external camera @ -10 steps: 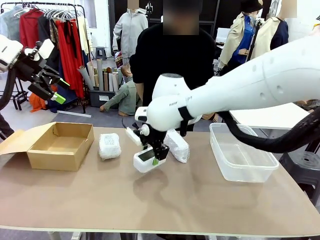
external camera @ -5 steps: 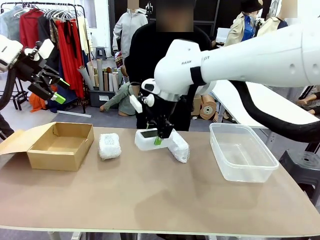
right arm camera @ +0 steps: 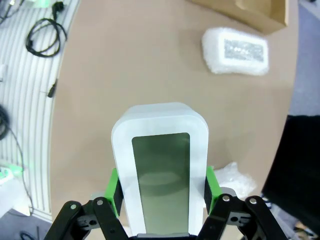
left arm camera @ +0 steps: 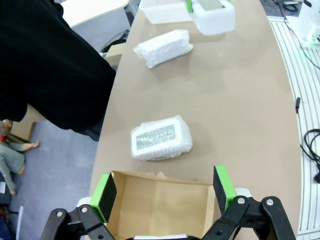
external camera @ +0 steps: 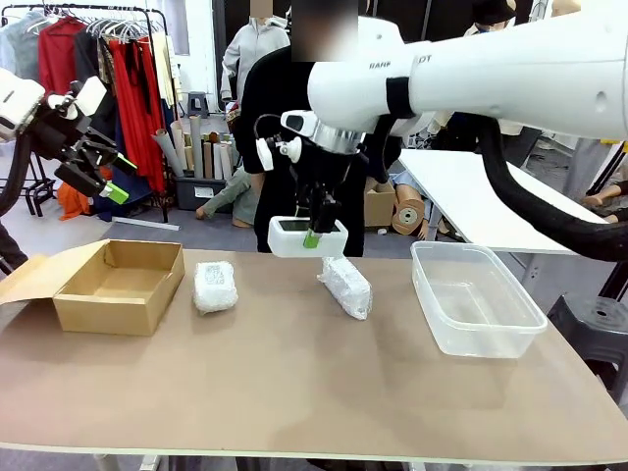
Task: Separate and place wrapped and unwrapped clocks.
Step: Pick up the Digital clock indicated by the person.
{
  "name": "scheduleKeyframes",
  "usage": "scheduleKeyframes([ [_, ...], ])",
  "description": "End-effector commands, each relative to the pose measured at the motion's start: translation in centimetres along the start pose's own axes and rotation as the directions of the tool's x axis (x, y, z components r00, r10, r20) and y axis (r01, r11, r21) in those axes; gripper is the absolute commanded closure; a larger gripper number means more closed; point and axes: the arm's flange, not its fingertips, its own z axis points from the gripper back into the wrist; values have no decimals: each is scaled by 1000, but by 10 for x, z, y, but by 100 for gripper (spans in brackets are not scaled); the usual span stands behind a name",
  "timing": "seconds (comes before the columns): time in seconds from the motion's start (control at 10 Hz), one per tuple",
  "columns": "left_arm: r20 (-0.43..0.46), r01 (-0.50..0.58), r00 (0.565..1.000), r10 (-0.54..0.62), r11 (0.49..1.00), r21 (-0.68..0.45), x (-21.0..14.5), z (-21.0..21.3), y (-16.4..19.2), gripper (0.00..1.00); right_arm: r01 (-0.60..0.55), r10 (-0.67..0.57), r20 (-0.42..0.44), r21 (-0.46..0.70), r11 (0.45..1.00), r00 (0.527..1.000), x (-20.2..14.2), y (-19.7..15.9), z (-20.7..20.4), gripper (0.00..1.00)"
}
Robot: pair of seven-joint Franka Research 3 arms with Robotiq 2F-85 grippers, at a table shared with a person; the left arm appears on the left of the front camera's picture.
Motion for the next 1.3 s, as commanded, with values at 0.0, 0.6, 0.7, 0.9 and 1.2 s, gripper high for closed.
scheduleKeyframes([
  [0.0,3,0,1000,0,1000,1,0,1,0,0,65,-65,1,46,997,998,-4,-9,25,100],
  [0.6,3,0,1000,0,1000,1,0,1,0,0,227,-223,51,-104,968,974,-25,-23,100,100],
  [0.7,3,0,1000,0,1000,1,0,1,0,0,238,-232,62,-126,963,971,-25,-23,115,100],
  [0.9,3,0,1000,0,1000,1,0,1,0,0,264,-253,82,-162,951,964,-26,-26,142,100],
  [1.2,3,0,1000,0,1000,1,0,1,0,0,287,-272,99,-196,938,957,-31,-28,155,100],
])
